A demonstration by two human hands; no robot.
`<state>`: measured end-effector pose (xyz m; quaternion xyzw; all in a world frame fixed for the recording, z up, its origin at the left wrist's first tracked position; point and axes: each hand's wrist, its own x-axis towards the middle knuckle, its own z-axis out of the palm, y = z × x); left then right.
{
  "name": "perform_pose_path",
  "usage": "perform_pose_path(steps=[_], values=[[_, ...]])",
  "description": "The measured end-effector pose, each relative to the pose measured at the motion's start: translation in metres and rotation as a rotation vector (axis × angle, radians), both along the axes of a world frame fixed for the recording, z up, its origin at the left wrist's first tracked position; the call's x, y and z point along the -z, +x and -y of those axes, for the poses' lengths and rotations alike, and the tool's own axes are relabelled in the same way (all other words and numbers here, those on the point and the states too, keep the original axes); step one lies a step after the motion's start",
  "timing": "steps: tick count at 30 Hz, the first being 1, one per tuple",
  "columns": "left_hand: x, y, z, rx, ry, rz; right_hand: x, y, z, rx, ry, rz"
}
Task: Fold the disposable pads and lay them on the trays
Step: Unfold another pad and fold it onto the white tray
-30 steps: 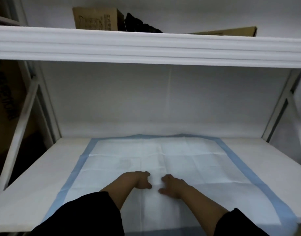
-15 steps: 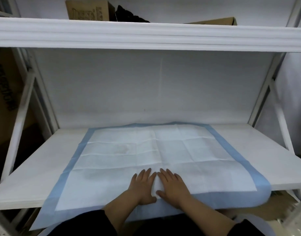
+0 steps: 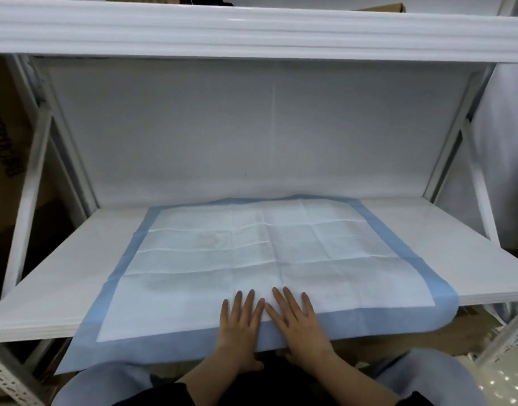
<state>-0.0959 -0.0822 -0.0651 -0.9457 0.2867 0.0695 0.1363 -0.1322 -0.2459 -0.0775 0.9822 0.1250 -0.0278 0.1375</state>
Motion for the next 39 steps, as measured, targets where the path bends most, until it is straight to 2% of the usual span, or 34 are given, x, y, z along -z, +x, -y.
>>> perform_pose_path(steps=[4, 6, 11, 15, 20, 25, 30, 33, 35, 39], values=[[0.007, -0.003, 0.000, -0.021, -0.064, 0.023, 0.007, 0.000, 0.006, -0.002, -0.011, 0.094], [0.010, -0.003, 0.000, -0.017, -0.097, 0.032, 0.006, -0.004, 0.008, -0.002, 0.104, 0.086], [0.008, -0.001, 0.000, 0.002, -0.190, 0.030, 0.003, -0.003, 0.010, -0.099, 0.207, 0.250], [0.003, 0.001, -0.005, 0.054, -0.456, 0.112, -0.014, 0.000, 0.009, -0.068, 0.291, 0.350], [-0.028, 0.008, -0.007, -0.033, -0.720, 0.012, -0.046, 0.007, 0.010, 0.001, 0.451, 0.433], [-0.059, 0.020, -0.002, -0.064, -0.872, -0.020, -0.078, 0.018, 0.009, 0.107, 0.465, 0.574], [-0.100, 0.031, 0.013, -0.138, -1.060, 0.008, -0.115, 0.030, 0.007, 0.324, 0.566, 0.561], [-0.123, 0.039, 0.021, -0.161, -1.110, -0.001, -0.141, 0.046, 0.008, 0.397, 0.606, 0.585], [-0.137, 0.045, 0.026, -0.185, -1.130, -0.056, -0.165, 0.059, 0.009, 0.465, 0.712, 0.581], [-0.150, 0.053, 0.028, -0.202, -1.141, -0.216, -0.206, 0.088, 0.012, 0.554, 1.080, 0.513]])
